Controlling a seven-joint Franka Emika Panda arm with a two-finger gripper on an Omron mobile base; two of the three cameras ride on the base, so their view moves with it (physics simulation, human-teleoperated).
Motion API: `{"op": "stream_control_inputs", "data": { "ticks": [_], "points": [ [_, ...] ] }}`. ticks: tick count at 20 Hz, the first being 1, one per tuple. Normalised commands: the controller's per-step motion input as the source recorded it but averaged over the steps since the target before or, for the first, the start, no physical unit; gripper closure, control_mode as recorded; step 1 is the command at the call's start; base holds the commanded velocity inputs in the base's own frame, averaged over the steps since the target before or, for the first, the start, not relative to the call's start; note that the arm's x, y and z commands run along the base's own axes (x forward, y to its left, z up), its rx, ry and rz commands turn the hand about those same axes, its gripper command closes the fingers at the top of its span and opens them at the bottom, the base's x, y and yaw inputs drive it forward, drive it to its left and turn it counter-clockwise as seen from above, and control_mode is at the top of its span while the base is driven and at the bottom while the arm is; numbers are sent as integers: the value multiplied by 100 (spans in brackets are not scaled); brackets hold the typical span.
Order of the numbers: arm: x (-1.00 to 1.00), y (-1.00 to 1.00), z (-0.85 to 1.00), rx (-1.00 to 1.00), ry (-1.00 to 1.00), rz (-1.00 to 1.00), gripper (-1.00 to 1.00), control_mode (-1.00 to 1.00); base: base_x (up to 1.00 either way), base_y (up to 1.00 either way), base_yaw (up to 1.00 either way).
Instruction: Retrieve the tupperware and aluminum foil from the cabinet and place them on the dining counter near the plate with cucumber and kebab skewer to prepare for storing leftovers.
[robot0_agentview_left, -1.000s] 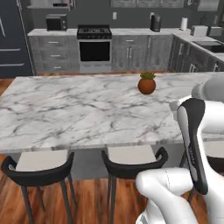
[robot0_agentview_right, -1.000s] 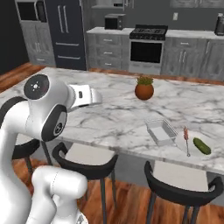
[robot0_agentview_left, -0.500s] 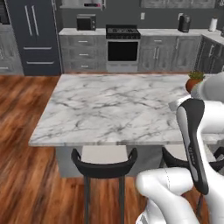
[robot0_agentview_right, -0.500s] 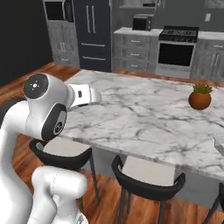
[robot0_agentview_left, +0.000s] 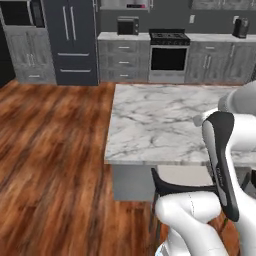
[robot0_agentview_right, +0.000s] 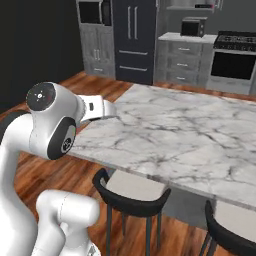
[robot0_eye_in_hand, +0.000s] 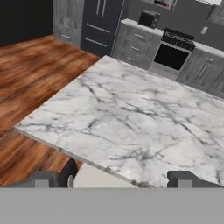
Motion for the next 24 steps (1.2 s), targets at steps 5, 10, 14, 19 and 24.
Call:
{"op": "stream_control_inputs", "data": {
  "ticks": [5,10,14,19,24],
  "points": [
    [0,0,0,0,0,0,-100,100,15,100,10],
    [0,0,0,0,0,0,-100,100,47,100,8],
    [0,0,0,0,0,0,-100,100,92,100,1],
    [0,0,0,0,0,0,-100,100,100,100,-8],
    [0,0,0,0,0,0,-100,100,100,100,-14]
  ]
}}
